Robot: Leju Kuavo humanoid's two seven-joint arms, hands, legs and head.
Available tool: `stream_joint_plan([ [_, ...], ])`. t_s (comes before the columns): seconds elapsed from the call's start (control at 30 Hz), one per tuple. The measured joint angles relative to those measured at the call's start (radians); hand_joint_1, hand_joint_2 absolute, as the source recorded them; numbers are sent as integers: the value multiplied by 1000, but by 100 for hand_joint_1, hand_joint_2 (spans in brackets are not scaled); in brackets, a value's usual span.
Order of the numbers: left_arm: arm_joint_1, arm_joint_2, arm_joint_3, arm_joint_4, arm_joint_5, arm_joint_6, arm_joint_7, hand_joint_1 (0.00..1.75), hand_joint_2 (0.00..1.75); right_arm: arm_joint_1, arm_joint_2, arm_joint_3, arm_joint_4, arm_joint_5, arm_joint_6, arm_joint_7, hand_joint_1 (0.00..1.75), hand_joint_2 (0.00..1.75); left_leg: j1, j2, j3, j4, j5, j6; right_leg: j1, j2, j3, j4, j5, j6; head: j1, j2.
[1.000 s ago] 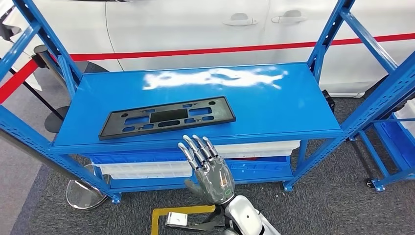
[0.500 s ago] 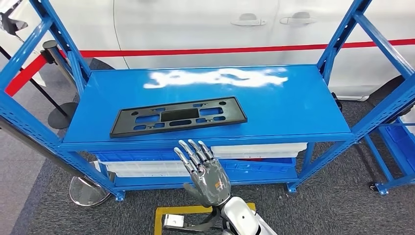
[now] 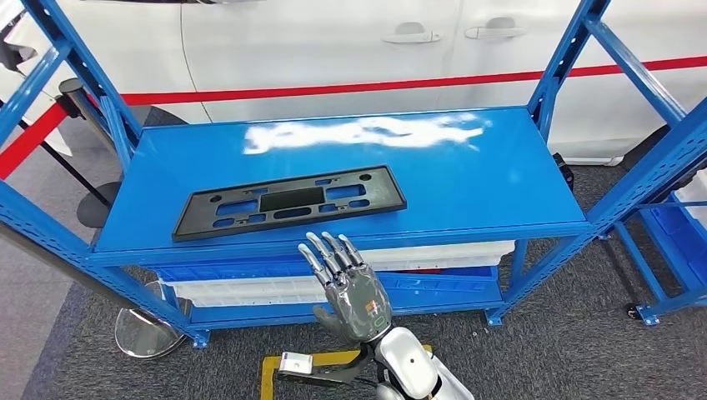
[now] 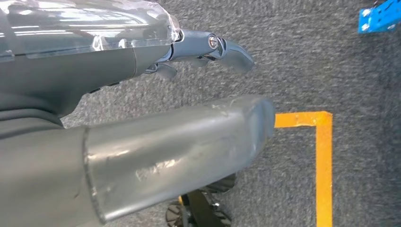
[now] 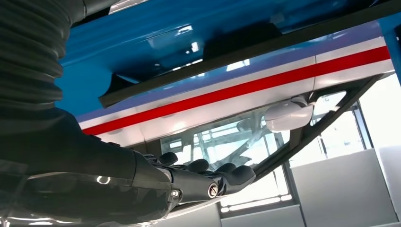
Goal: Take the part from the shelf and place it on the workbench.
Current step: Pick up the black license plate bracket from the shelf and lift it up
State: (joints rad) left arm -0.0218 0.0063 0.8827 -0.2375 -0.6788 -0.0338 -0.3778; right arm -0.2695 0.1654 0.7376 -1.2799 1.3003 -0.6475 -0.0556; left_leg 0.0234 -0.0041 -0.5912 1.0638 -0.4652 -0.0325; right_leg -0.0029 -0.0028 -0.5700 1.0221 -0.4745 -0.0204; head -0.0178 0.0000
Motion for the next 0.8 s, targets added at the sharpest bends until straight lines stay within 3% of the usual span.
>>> stream_joint_plan([
  [0.03,-1,0,0,0,0,0,0,0,0,-1,1,0,1,-1,0,0,0,175,-2,-1,11,-24,3,6,2,1,-1,4,-2,5,0,0],
  [0.17,0,0,5,0,-5,0,0,0,0,-4,2,-1,6,-3,3,1,0,175,-2,-3,13,-31,3,36,0,2,-7,17,-15,22,1,0],
  [0.23,-1,0,6,0,-11,0,0,0,0,-6,2,-1,7,-4,5,1,0,175,0,-2,16,-35,3,49,-2,2,-46,98,-61,31,5,0],
  [0.3,-1,1,8,0,-15,0,0,0,0,-6,1,-2,12,-4,6,2,0,175,-2,-1,16,-35,1,55,-3,2,-117,229,-113,35,8,0],
  [0.33,-1,1,9,0,-15,0,0,0,0,-5,1,-2,16,-5,6,3,0,175,-4,-2,17,-35,0,56,-3,2,-145,273,-120,35,8,0],
  [0.37,0,1,10,0,-16,-1,0,0,0,-4,0,-2,19,-5,6,3,0,175,-5,-2,19,-35,-2,57,-3,2,-156,283,-107,33,8,0],
  [0.4,0,1,10,0,-16,-1,0,0,0,-4,0,-2,21,-5,6,3,0,175,-6,-3,23,-35,-5,57,-2,2,-147,252,-75,28,8,0],
  [0.47,0,1,12,0,-16,-1,0,0,0,-6,0,-3,23,-5,7,3,0,175,-8,-6,33,-35,-11,54,3,3,-89,122,-1,12,9,0],
  [0.5,-1,0,13,0,-16,-1,0,0,0,-7,1,-3,23,-5,8,3,0,175,-10,-7,36,-35,-15,50,7,3,-62,63,21,3,9,0],
  [0.53,-2,-1,13,0,-17,-1,0,0,0,-8,1,-3,23,-5,9,3,0,175,-11,-6,37,-35,-18,46,10,3,-46,27,29,-2,8,0],
  [0.6,-2,-1,14,1,-18,-1,0,0,0,-10,1,-3,25,-5,10,4,0,175,-10,-5,38,-39,-21,34,16,5,-39,6,25,-7,8,0],
  [0.7,-2,0,14,1,-19,-2,0,0,0,-12,4,-4,29,-5,11,6,0,175,-7,-3,35,-18,-39,18,7,5,-22,-13,25,-13,7,0],
  [0.73,-3,0,15,1,-19,-2,0,0,0,-13,6,-4,29,-5,12,6,0,175,-6,-2,19,20,-59,15,3,4,-14,-19,24,-17,5,0],
  [0.8,-2,1,15,1,-19,-2,0,0,0,-14,8,-4,33,-5,13,6,0,175,-4,-1,-44,142,-109,8,2,2,-4,-20,17,-23,2,0],
])
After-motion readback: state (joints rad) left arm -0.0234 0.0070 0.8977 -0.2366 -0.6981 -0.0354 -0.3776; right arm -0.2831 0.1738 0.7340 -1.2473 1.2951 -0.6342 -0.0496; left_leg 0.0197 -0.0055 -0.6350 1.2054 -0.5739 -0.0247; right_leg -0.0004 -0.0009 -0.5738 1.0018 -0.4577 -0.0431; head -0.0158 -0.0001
